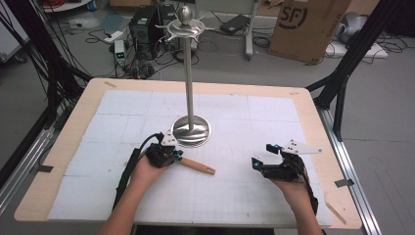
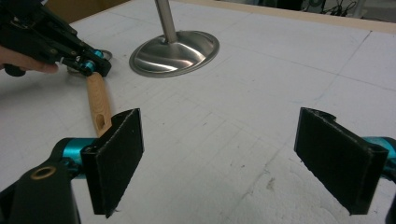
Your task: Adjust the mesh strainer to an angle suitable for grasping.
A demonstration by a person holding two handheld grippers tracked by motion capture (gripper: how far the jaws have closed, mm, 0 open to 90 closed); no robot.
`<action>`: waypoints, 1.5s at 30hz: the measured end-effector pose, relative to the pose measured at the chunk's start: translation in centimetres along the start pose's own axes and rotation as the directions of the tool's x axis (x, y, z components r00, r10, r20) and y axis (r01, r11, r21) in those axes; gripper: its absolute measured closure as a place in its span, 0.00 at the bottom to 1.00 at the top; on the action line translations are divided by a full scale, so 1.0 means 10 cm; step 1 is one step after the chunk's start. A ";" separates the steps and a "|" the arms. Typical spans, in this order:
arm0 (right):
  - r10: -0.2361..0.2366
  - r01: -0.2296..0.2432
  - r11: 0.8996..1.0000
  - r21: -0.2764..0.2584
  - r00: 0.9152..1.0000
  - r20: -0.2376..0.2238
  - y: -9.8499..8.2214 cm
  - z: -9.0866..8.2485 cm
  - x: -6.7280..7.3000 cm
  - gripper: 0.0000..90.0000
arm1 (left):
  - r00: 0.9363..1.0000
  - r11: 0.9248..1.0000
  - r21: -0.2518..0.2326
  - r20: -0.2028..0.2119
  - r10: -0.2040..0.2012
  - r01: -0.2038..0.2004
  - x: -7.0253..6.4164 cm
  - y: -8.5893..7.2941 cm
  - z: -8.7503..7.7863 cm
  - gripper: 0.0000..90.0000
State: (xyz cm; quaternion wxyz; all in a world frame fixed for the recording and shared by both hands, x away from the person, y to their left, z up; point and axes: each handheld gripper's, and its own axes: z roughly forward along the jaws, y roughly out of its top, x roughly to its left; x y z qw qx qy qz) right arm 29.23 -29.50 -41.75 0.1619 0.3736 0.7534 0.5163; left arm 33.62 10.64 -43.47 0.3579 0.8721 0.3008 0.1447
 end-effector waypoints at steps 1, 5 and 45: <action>-0.003 0.003 1.000 0.000 1.000 0.000 0.00 0.00 0.00 0.16 | 1.000 1.000 0.010 -0.009 0.000 0.000 -0.02 -0.03 -0.04 1.00; -0.003 0.003 1.000 0.003 1.000 -0.002 0.00 0.00 0.00 0.16 | 1.000 0.999 0.030 -0.013 0.022 -0.022 -0.07 -0.07 -0.11 1.00; -0.003 0.003 1.000 0.004 1.000 -0.007 0.00 0.01 0.02 0.16 | 0.997 0.981 -0.195 0.081 0.010 0.006 -0.16 -0.07 -0.56 0.85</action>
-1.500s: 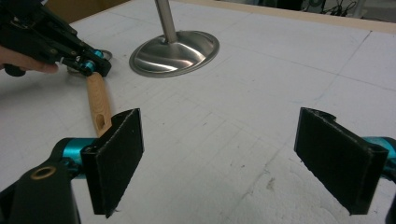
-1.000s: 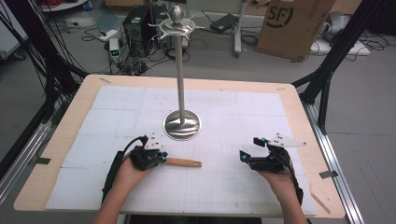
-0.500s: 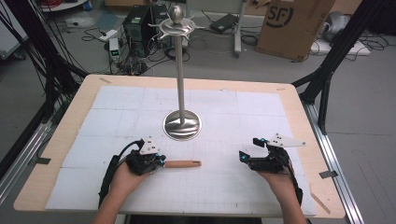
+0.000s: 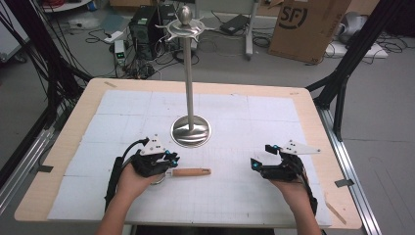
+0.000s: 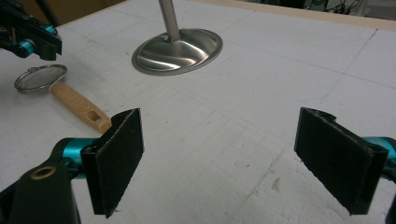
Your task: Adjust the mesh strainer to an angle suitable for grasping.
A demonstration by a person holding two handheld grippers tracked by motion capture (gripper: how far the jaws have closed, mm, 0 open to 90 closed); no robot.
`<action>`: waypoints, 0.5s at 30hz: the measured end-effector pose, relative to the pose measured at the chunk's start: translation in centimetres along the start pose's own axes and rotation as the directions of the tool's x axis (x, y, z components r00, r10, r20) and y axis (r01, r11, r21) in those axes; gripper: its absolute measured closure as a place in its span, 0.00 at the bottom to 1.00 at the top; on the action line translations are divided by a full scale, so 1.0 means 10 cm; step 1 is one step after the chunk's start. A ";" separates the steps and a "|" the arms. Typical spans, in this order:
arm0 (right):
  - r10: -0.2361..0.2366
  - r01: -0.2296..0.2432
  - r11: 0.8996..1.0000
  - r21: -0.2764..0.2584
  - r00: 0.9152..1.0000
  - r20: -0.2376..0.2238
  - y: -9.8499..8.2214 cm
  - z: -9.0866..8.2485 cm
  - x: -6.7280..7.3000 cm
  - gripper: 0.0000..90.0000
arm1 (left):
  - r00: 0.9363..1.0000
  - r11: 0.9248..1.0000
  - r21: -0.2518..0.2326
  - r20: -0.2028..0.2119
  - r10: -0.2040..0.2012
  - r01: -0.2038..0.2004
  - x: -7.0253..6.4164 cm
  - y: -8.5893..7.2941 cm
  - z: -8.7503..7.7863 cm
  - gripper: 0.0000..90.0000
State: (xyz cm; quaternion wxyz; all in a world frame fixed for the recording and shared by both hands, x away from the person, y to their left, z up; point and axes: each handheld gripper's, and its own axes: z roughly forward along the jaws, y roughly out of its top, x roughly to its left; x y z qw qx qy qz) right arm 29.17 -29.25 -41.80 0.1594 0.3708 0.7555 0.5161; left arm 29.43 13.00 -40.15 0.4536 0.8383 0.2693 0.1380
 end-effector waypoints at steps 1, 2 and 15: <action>0.000 0.000 1.000 -0.001 1.000 0.001 0.00 0.00 0.00 0.16 | 1.000 1.000 -0.009 0.009 0.001 -0.001 0.00 0.00 -0.01 0.85; 0.001 -0.001 1.000 0.001 1.000 0.002 0.00 0.00 0.00 0.16 | 1.000 1.000 -0.021 0.015 -0.002 0.002 0.01 0.00 -0.02 0.84; 0.011 -0.011 1.000 -0.003 1.000 0.004 0.00 -0.01 -0.02 0.16 | 0.998 0.990 -0.144 0.060 0.009 0.000 0.00 0.09 -0.15 0.56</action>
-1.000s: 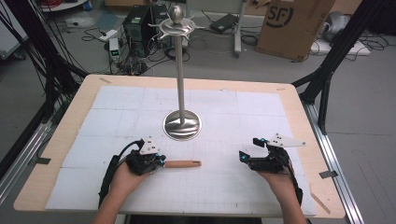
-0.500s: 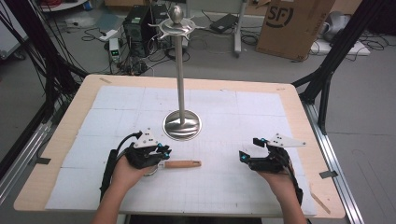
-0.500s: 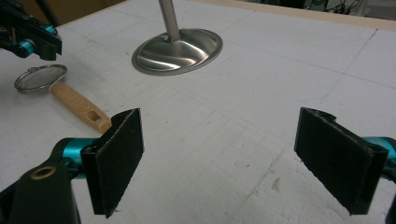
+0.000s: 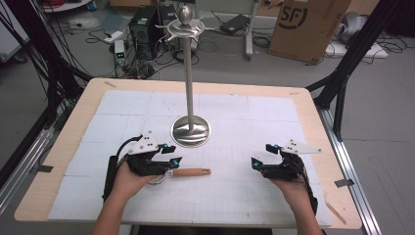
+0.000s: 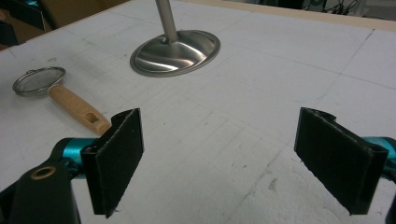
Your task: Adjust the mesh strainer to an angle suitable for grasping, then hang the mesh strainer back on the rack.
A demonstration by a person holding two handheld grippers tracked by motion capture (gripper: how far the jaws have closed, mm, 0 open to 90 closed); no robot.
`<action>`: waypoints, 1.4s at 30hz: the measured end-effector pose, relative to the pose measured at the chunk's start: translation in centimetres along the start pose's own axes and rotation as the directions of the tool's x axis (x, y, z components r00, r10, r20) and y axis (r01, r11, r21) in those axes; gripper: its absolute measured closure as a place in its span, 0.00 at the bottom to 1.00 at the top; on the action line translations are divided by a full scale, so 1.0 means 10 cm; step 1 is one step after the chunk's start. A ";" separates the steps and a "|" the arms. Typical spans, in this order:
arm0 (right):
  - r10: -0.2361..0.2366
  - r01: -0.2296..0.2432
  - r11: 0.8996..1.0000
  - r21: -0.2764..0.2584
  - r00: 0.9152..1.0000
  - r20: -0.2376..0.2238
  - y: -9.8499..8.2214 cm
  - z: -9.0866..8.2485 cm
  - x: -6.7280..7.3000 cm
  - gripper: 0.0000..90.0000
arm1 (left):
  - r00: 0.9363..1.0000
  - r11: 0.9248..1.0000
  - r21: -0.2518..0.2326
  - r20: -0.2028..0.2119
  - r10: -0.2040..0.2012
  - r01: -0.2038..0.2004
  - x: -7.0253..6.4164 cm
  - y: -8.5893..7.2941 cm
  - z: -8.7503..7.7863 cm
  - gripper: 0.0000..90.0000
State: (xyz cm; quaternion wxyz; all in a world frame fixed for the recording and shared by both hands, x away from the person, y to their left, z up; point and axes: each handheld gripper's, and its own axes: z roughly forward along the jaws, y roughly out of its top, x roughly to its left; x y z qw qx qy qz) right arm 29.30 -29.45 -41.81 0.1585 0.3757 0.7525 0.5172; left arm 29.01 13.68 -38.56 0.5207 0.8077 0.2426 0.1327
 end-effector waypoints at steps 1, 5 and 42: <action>-0.002 0.002 1.000 0.000 1.000 -0.001 0.00 0.00 0.00 0.16 | 1.000 1.000 -0.007 0.002 -0.001 0.001 0.00 0.01 0.00 0.55; -0.005 0.005 1.000 0.006 1.000 0.001 0.00 0.02 0.00 0.16 | 1.000 1.000 -0.006 -0.011 -0.004 0.004 0.01 0.01 0.00 0.44; -0.009 0.009 1.000 0.001 1.000 -0.011 0.01 0.02 0.00 0.16 | 0.999 0.957 0.285 0.010 0.053 -0.053 0.01 -0.24 0.29 0.44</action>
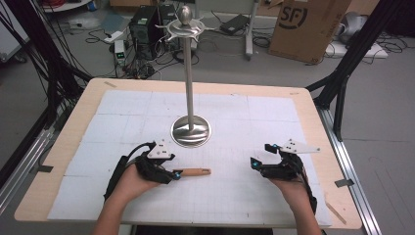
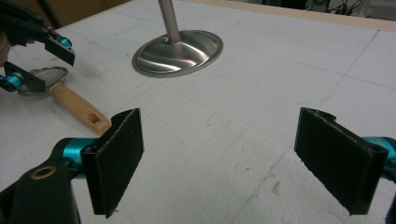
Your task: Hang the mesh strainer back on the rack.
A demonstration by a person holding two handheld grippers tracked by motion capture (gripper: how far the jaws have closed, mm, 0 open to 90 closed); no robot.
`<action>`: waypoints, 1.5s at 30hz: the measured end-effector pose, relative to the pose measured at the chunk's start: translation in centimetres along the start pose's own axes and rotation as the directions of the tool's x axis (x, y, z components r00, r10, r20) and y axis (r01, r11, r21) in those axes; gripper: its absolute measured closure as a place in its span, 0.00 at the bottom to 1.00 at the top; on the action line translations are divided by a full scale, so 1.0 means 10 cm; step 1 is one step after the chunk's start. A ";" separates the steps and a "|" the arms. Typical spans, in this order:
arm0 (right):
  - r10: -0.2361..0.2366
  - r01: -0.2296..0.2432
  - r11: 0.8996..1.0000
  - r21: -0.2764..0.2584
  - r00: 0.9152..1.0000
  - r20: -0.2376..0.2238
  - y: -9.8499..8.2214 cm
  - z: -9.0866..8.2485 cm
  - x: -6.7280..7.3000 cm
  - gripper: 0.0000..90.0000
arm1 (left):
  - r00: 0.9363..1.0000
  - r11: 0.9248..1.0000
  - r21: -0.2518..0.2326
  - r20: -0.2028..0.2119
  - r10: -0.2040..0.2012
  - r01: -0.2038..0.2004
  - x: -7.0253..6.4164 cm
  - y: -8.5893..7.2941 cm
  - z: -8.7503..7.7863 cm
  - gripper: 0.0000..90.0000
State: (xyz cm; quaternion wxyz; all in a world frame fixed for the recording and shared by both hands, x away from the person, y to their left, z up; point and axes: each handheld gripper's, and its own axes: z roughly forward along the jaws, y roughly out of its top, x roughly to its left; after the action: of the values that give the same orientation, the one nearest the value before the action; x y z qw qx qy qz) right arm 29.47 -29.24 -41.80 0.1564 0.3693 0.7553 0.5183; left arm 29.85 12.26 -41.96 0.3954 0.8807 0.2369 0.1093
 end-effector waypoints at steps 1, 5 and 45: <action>0.000 0.000 1.000 -0.001 1.000 0.001 0.00 0.00 0.00 0.16 | 1.000 1.000 0.027 0.011 0.001 -0.001 0.01 -0.03 0.03 0.45; -0.001 0.001 1.000 0.005 1.000 -0.001 0.00 0.01 0.00 0.16 | 0.999 0.996 0.087 0.028 0.015 -0.018 0.01 -0.08 0.08 0.51; 0.003 -0.003 1.000 -0.004 1.000 0.000 0.00 0.01 0.00 0.16 | 0.997 0.961 0.272 0.056 0.045 -0.059 0.04 0.16 0.22 0.72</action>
State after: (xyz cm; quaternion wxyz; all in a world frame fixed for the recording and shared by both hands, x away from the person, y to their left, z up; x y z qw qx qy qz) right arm 29.54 -29.18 -41.80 0.1563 0.3701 0.7536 0.5203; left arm 31.55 10.15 -42.25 0.2729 0.9351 0.2167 0.0642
